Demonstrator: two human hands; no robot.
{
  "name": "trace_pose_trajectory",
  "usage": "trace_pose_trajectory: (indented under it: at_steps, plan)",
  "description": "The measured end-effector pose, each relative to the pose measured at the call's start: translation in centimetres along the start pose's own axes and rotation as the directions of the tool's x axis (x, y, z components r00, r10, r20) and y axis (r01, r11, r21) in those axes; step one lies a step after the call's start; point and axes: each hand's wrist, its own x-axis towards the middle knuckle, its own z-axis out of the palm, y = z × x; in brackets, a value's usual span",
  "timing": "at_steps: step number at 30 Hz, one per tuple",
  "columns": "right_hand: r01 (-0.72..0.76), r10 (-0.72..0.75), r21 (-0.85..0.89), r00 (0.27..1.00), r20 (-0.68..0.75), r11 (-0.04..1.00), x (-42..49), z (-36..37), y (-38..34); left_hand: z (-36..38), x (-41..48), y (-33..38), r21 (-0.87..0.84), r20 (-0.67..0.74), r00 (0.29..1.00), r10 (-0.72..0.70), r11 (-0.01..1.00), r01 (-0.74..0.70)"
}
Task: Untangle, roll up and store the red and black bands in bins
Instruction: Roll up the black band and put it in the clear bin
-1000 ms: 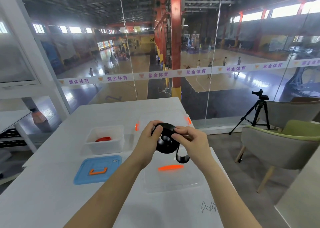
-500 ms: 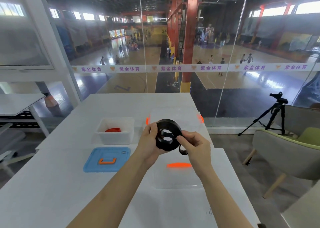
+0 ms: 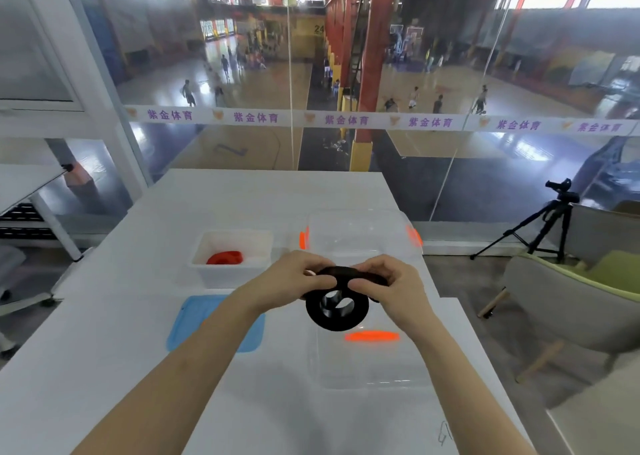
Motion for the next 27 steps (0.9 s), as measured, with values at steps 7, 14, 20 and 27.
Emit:
trace_pose_trajectory:
  at_steps: [7, 14, 20, 27]
  plan:
    - [-0.013, 0.04, 0.142, 0.981, -0.189, 0.99, 2.3, 1.5, 1.7, -1.9, 2.7, -2.7, -0.202, -0.044, 0.999, -0.019, 0.979, 0.01]
    - [-0.041, 0.076, 0.148, 0.968, -0.238, 0.988, 7.0, 1.6, 3.8, -2.0, 6.7, -5.7, -0.386, -0.099, 0.99, -0.098, 0.921, 0.052]
    - [-0.109, 0.123, 0.082, 0.975, -0.185, 0.991, 12.5, 0.1, 6.9, -2.0, 12.6, -7.3, -0.546, -0.174, 0.966, -0.194, 0.835, 0.069]
    - [-0.201, 0.189, -0.097, 0.974, -0.126, 0.975, 19.5, -1.2, 10.0, -1.7, 20.2, -9.2, -0.643, -0.224, 0.901, -0.373, 0.751, 0.151]
